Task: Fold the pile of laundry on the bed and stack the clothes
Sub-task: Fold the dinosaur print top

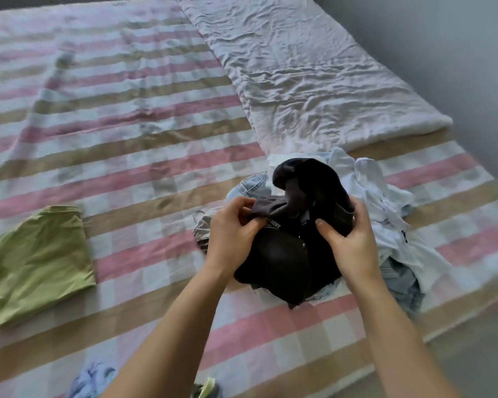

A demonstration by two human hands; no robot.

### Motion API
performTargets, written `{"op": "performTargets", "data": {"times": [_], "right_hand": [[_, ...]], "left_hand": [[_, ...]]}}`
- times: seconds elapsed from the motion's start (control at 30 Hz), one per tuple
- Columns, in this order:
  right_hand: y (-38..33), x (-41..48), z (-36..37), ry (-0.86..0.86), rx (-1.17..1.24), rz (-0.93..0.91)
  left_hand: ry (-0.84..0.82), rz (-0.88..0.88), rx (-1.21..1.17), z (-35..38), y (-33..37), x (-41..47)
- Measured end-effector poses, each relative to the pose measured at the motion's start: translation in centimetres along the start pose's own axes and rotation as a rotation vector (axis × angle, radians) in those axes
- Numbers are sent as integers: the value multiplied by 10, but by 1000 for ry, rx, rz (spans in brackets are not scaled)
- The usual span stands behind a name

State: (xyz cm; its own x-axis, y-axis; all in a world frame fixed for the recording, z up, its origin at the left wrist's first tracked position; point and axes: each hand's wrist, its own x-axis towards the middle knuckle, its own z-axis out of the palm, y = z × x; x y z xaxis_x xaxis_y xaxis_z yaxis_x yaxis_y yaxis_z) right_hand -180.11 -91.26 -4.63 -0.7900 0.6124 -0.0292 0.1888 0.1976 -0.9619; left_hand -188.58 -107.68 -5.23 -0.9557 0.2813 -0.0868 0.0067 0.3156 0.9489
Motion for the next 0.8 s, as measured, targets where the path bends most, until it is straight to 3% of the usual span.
{"op": "performTargets", "data": {"times": [0.23,0.4,0.5,0.67,0.73,0.8], "right_hand": [[61,55,-31,-17,-197,118],[92,53,-20,-152,-294,183],[87,47,-12,-140,-310,205],[57,3,9,130,-618,-35],[43,-33,34,86,-538,-159],[38,-71,62,-91,-480,-204]], "left_hand": [[-32,-121,6,93,-23,39],[-138,-62,177,105,-43,38],[-172,-68,161,95,-45,33],[-80,-55,-7,40,-45,2],[-36,-51,-57,3,-52,-21],[15,-80,-61,-33,-65,-46]]}}
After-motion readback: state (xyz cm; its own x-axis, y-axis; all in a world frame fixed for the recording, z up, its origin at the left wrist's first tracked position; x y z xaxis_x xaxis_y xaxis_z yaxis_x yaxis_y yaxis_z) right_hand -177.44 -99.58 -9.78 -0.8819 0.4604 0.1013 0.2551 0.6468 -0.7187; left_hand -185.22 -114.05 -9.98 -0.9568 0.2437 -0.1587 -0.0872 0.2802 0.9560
